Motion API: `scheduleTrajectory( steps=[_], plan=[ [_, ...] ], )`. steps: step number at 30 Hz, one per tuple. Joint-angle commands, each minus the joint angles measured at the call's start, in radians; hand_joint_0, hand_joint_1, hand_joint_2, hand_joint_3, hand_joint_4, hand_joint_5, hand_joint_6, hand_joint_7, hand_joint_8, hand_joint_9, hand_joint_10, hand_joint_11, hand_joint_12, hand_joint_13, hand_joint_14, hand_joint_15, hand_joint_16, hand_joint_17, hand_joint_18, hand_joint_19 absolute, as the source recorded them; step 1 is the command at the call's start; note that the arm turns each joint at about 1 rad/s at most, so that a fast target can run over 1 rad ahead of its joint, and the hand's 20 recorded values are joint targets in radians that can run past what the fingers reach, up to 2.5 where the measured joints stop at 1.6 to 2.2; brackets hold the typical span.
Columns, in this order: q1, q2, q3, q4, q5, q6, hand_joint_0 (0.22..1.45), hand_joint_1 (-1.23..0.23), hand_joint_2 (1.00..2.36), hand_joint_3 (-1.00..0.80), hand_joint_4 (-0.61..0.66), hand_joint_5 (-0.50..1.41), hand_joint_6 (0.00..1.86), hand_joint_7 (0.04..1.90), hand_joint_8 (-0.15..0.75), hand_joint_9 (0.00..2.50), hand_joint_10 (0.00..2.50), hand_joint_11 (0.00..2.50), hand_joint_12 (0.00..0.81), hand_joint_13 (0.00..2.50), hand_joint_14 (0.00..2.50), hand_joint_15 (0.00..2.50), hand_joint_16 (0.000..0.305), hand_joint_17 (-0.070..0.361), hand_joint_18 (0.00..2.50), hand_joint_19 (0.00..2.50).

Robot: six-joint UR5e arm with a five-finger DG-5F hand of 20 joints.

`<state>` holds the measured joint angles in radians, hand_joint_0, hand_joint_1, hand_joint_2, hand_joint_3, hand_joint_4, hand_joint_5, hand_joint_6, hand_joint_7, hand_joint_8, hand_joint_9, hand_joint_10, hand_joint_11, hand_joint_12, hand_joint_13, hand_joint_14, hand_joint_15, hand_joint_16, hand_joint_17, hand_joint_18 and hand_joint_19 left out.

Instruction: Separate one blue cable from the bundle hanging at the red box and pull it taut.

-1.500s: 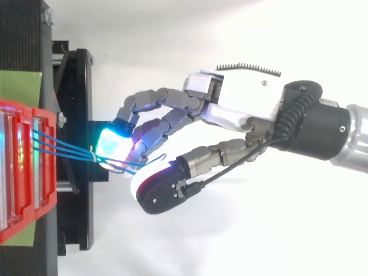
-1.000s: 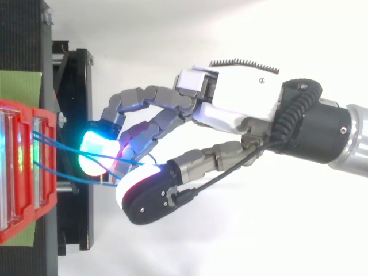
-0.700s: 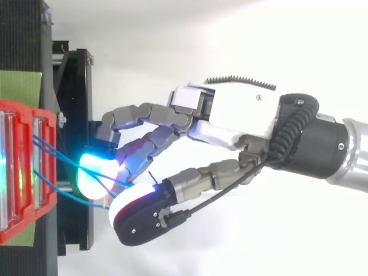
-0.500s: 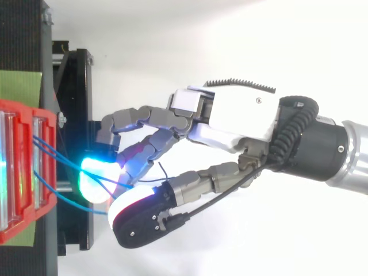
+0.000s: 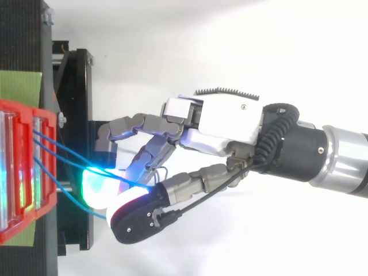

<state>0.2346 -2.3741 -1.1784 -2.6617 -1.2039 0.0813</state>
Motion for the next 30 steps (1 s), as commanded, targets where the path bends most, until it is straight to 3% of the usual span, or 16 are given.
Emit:
scheduleTrajectory(
  steps=[1, 10, 14, 21, 30],
  plan=[
    [0.000, -0.001, 0.000, 0.002, 0.000, 0.002, 0.64, -0.66, 1.01, -0.35, 0.13, -0.14, 0.61, 1.12, 0.332, 1.10, 0.02, 0.99, 0.314, 1.15, 0.02, 0.93, 0.029, 0.066, 0.74, 0.60],
    [-0.008, -0.001, 0.008, -0.021, -0.002, 0.002, 0.65, -0.68, 1.01, -0.33, 0.15, -0.19, 0.76, 0.87, 0.325, 1.10, 0.02, 1.07, 0.322, 1.17, 0.02, 0.94, 0.031, 0.069, 0.76, 0.61],
    [-0.012, -0.001, 0.013, -0.047, -0.013, 0.003, 0.62, -0.72, 1.01, -0.43, 0.17, -0.19, 0.75, 0.86, 0.321, 1.08, 0.01, 1.08, 0.323, 1.16, 0.03, 0.96, 0.032, 0.071, 0.76, 0.62],
    [-0.041, -0.001, 0.013, -0.067, -0.036, 0.003, 0.57, -0.71, 1.00, -0.50, 0.18, -0.18, 0.68, 0.96, 0.324, 1.06, 0.01, 1.07, 0.332, 1.15, 0.02, 0.95, 0.034, 0.077, 0.75, 0.62],
    [-0.064, -0.001, 0.011, -0.067, -0.062, -0.009, 0.60, -0.67, 1.01, -0.43, 0.16, -0.19, 0.75, 0.88, 0.326, 1.09, 0.01, 1.08, 0.328, 1.16, 0.03, 0.95, 0.033, 0.075, 0.75, 0.63]
  ],
)
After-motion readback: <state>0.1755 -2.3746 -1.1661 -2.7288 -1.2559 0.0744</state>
